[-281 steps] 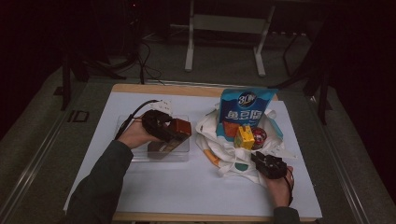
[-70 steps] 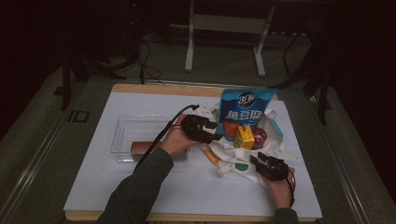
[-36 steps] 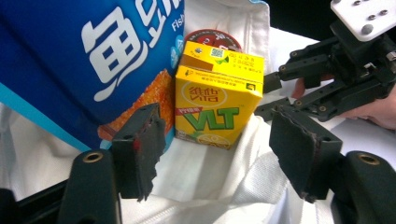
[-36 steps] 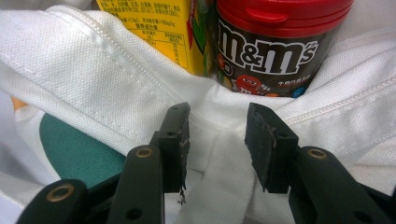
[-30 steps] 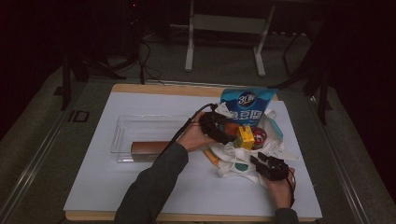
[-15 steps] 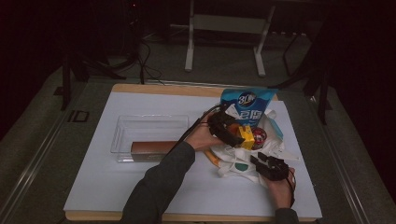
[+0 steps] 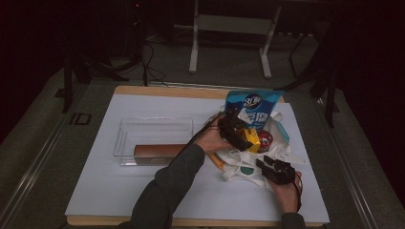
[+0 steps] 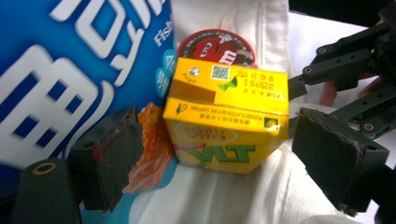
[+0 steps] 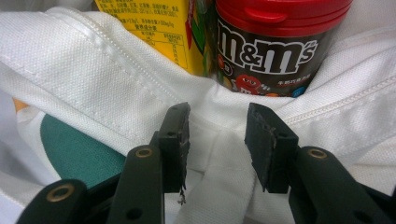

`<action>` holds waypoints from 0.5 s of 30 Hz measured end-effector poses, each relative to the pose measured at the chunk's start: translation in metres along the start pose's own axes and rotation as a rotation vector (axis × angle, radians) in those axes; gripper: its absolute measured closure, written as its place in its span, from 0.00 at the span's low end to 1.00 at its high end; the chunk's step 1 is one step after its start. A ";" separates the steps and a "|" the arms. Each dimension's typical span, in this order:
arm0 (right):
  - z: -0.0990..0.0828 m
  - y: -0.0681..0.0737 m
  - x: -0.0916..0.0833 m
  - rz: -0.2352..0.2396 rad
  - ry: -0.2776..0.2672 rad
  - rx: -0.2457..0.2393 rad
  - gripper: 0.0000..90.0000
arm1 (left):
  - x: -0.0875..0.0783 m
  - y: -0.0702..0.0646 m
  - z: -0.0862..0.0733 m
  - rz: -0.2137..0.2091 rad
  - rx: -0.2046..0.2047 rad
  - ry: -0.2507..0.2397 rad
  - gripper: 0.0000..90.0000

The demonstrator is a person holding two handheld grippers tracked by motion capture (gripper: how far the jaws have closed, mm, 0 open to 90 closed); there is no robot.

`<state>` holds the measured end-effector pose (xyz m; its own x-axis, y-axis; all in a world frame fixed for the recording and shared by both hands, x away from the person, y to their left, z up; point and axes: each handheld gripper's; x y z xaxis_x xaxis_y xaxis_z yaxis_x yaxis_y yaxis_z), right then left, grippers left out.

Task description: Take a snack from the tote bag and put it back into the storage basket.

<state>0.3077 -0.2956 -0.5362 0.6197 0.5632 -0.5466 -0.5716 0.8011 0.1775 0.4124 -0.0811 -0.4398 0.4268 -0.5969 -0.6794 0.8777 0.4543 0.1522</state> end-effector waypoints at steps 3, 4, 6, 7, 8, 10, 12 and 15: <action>0.000 0.000 0.000 -0.001 0.001 -0.002 0.67 | 0.004 -0.003 0.003 -0.009 0.014 0.002 0.17; 0.000 0.000 0.000 -0.001 0.000 -0.002 0.66 | 0.006 -0.004 0.004 -0.006 0.020 0.005 0.17; 0.000 0.000 0.000 0.000 0.001 -0.001 0.66 | 0.010 -0.007 0.005 -0.010 0.032 0.012 0.17; 0.000 0.000 0.000 0.000 0.001 -0.001 0.67 | 0.012 -0.008 0.006 -0.010 0.037 0.018 0.17; 0.000 0.000 0.000 0.000 0.001 -0.001 0.67 | 0.014 -0.009 0.006 -0.014 0.036 0.020 0.17; 0.000 0.000 0.000 0.000 0.001 -0.001 0.66 | 0.019 -0.012 0.007 0.000 0.049 0.031 0.17; 0.000 0.000 0.000 0.001 0.001 0.000 0.67 | 0.021 -0.012 0.007 0.002 0.043 0.029 0.18; 0.000 0.000 0.000 0.002 0.001 0.001 0.67 | 0.022 -0.012 0.007 0.000 0.041 0.035 0.19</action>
Point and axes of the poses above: each handheld gripper's, and its own axes: x roughly forward along the jaws, z roughly out of its top, y roughly to its left, and after that the axes turned 11 degrees about z, right-handed
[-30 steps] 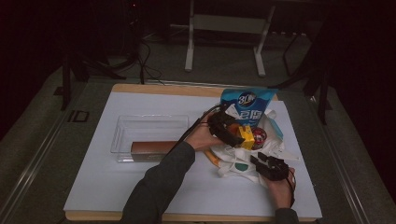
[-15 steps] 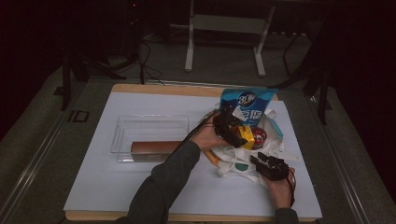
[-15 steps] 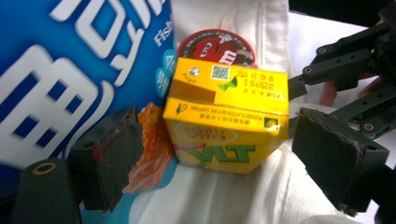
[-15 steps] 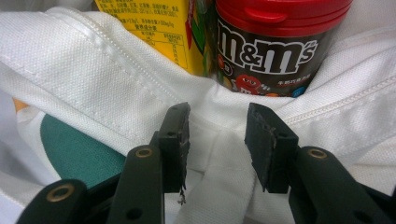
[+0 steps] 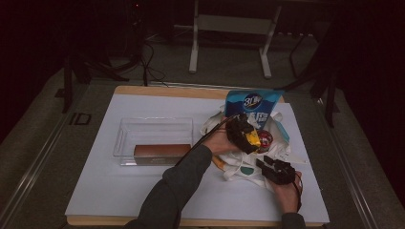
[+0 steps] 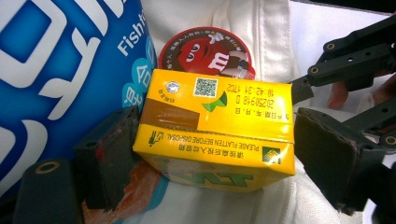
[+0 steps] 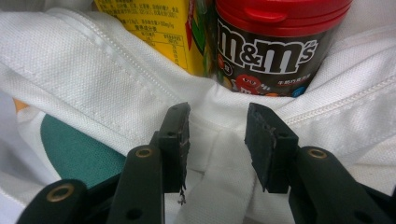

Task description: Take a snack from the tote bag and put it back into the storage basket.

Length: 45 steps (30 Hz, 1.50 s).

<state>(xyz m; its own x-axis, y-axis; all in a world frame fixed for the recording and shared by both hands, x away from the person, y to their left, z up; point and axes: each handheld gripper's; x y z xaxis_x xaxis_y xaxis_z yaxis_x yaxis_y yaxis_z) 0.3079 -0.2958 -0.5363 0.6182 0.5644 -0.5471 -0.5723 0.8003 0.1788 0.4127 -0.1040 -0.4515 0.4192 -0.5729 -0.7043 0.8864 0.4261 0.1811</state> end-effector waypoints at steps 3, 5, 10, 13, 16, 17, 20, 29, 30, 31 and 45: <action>0.000 0.000 0.000 0.000 0.000 0.000 0.67 | 0.001 0.000 0.000 0.000 -0.007 0.007 0.20; 0.000 0.000 0.000 -0.002 0.001 -0.002 0.67 | 0.005 -0.002 0.000 0.008 0.004 0.022 0.20; 0.000 0.000 0.000 -0.002 0.003 -0.003 0.66 | 0.012 -0.005 0.000 0.020 0.023 0.049 0.23; 0.000 0.000 0.000 -0.001 0.001 -0.001 0.66 | 0.013 -0.005 0.000 0.033 0.032 0.059 0.26; 0.000 0.000 0.000 0.000 0.001 -0.001 0.66 | 0.013 -0.006 0.000 0.038 0.039 0.068 0.28; 0.000 0.000 0.000 0.000 0.001 -0.001 0.66 | 0.013 -0.006 0.000 0.037 0.040 0.069 0.28; 0.000 0.000 0.000 0.000 0.001 -0.001 0.66 | 0.012 -0.006 -0.001 0.038 0.035 0.069 0.30; 0.000 -0.001 0.000 0.004 -0.001 0.001 0.66 | 0.009 -0.009 -0.001 0.056 0.022 0.077 0.31; 0.000 -0.001 0.000 0.004 -0.001 0.001 0.66 | 0.009 -0.009 0.000 0.056 0.024 0.081 0.31; 0.000 -0.001 0.000 0.004 -0.001 0.001 0.66 | 0.008 -0.009 0.000 0.061 0.025 0.083 0.31; 0.000 0.000 0.000 0.003 0.000 0.001 0.66 | -0.013 -0.005 0.003 0.082 -0.003 0.034 0.31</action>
Point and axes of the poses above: each handheld gripper's, and its own axes: x roughly forward along the jaws, z roughly out of its top, y roughly to its left, and after that the axes turned 11 degrees about z, right-handed
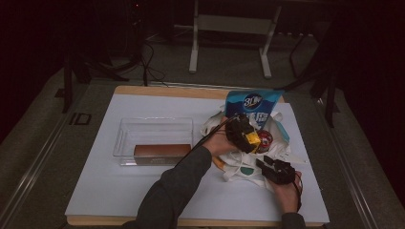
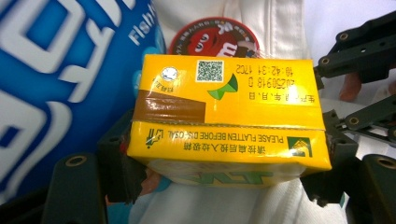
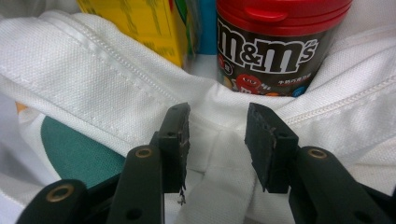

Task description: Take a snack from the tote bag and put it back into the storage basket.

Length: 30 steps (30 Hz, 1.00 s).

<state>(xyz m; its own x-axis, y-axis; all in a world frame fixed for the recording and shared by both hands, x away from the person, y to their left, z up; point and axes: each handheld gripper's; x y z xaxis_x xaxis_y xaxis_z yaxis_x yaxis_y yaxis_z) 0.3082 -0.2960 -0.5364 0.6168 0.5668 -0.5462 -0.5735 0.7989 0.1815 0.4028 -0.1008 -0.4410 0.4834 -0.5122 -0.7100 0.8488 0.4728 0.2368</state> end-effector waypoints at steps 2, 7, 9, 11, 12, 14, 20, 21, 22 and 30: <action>0.000 0.000 0.000 0.000 0.000 0.000 0.66 | -0.004 0.002 0.001 0.001 -0.011 -0.011 0.31; 0.000 0.000 0.000 -0.001 0.000 -0.004 0.66 | -0.015 0.001 0.003 0.021 0.004 -0.029 0.31; 0.000 0.000 0.000 -0.001 0.000 -0.003 0.66 | -0.019 0.001 0.004 0.024 0.009 -0.036 0.31; 0.000 0.000 0.000 0.000 0.000 -0.003 0.66 | -0.023 0.002 0.005 0.030 0.014 -0.043 0.31; 0.000 0.000 0.000 -0.001 0.001 -0.003 0.66 | -0.026 0.002 0.005 0.033 0.015 -0.049 0.31; 0.000 0.000 0.000 -0.002 0.000 -0.003 0.66 | -0.030 0.003 0.006 0.040 0.015 -0.062 0.31; 0.000 0.000 0.000 -0.003 -0.001 -0.003 0.66 | -0.046 0.011 0.007 0.046 -0.008 -0.089 0.31; 0.000 0.000 0.000 -0.002 -0.001 -0.003 0.66 | -0.048 0.012 0.007 0.050 -0.013 -0.095 0.31; 0.000 0.000 0.000 -0.003 -0.001 -0.003 0.66 | -0.050 0.014 0.007 0.051 -0.017 -0.097 0.31; 0.000 0.000 0.000 -0.005 0.000 -0.005 0.66 | -0.067 0.021 0.002 0.056 -0.030 -0.107 0.31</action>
Point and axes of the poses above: each handheld gripper's, and its own axes: x roughly forward along the jaws, z roughly out of its top, y roughly to its left, and after that the axes turned 11 degrees about z, right-handed
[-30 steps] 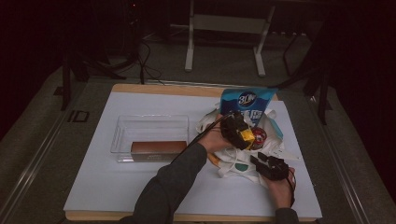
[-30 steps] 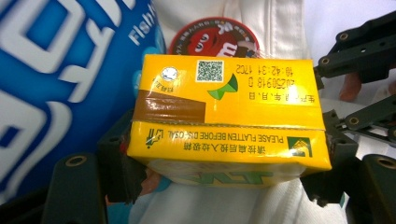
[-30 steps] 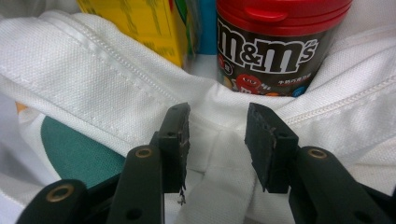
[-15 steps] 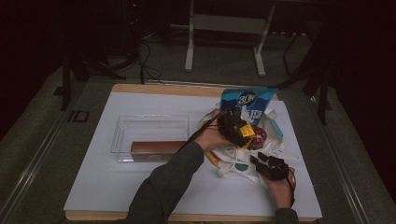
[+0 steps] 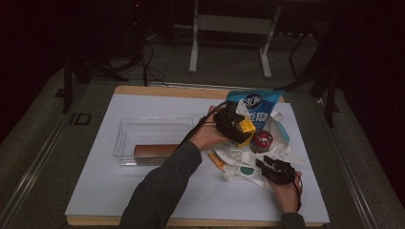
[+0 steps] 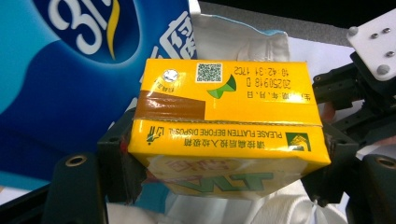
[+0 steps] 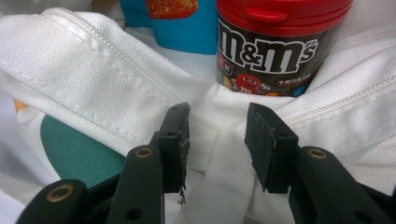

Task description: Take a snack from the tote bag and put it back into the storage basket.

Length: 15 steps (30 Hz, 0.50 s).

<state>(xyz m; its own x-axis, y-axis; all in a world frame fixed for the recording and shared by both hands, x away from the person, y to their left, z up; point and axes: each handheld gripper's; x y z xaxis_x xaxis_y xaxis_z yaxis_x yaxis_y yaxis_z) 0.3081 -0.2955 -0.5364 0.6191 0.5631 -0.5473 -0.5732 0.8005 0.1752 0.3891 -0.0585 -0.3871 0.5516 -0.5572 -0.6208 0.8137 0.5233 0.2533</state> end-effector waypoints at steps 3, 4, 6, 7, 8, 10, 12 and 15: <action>0.000 0.000 0.000 0.000 0.000 0.000 0.66 | -0.004 0.000 -0.001 0.001 0.006 -0.002 0.31; 0.000 0.000 0.000 0.000 0.000 0.000 0.66 | -0.005 0.001 -0.002 0.000 0.004 -0.002 0.31; 0.000 0.000 0.000 0.000 0.000 -0.001 0.66 | -0.008 0.002 -0.002 0.003 0.006 0.001 0.31; 0.000 0.000 0.000 0.000 0.000 -0.001 0.66 | -0.008 0.002 -0.002 0.003 0.006 0.001 0.31; 0.000 0.000 0.000 0.000 0.000 0.000 0.66 | -0.010 0.005 -0.003 0.008 -0.001 -0.001 0.31; 0.000 0.000 0.000 0.000 -0.001 0.000 0.66 | -0.013 0.007 -0.004 0.007 -0.009 -0.004 0.31; 0.000 0.000 0.000 0.000 0.000 0.000 0.66 | -0.016 0.010 -0.005 0.009 -0.012 -0.004 0.31; 0.000 0.000 0.000 0.000 0.000 0.000 0.66 | -0.021 0.013 -0.007 0.016 -0.018 -0.009 0.31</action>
<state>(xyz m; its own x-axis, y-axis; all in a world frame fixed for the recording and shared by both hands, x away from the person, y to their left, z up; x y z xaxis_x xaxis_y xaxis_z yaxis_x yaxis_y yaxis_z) 0.3080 -0.2954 -0.5365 0.6192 0.5629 -0.5474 -0.5728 0.8007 0.1755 0.3864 -0.0354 -0.3761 0.5660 -0.5544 -0.6101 0.8015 0.5433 0.2499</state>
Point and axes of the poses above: each handheld gripper's, and its own axes: x roughly forward along the jaws, z roughly out of its top, y roughly to its left, and after that the axes turned 11 degrees about z, right-handed
